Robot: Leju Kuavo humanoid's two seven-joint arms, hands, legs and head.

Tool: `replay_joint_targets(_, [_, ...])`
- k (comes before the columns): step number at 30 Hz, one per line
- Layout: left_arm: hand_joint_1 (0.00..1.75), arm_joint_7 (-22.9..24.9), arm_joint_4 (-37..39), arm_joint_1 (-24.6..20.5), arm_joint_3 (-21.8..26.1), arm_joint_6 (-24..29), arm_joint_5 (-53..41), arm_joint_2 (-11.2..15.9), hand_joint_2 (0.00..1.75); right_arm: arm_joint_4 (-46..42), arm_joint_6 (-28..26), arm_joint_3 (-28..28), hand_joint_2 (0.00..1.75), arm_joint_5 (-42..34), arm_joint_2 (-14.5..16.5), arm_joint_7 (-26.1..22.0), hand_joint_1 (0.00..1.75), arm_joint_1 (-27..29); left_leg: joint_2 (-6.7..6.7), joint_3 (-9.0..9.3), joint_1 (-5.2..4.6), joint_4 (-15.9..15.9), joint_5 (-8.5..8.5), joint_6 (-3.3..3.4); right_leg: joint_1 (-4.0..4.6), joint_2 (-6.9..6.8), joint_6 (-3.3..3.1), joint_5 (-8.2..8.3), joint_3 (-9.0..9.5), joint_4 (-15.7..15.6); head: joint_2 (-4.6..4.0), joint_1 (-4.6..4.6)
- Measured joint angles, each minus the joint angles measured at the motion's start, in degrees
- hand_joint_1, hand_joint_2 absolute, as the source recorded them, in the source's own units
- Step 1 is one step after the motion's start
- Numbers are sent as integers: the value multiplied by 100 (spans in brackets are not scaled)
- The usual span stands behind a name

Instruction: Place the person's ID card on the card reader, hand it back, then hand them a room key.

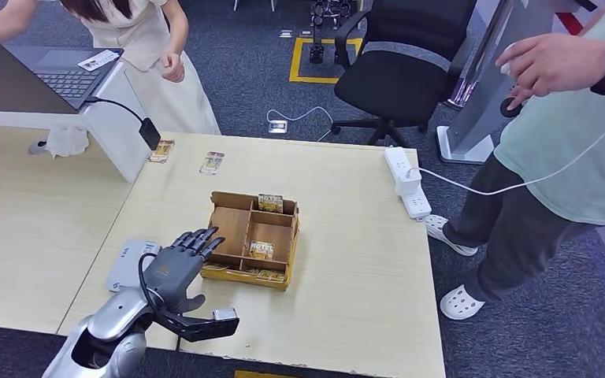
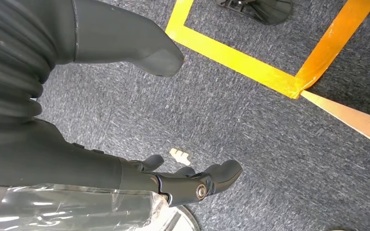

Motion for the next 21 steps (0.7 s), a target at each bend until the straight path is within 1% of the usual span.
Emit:
replay_joint_targets(7, [0, 39, -31, 0, -97, 19, 1, 33, 175, 0, -2, 0, 175, -4, 0, 2, 0, 2, 0, 0, 0, 0, 0, 0, 0, 0, 0, 0, 0, 0, 0, 1])
replay_joint_targets(21, [0, 47, -36, 0, -129, 21, 13, 34, 175, 0, -2, 0, 175, -8, 0, 7, 0, 3, 0, 0, 0, 0, 0, 0, 0, 0, 0, 0, 0, 0, 0, 1])
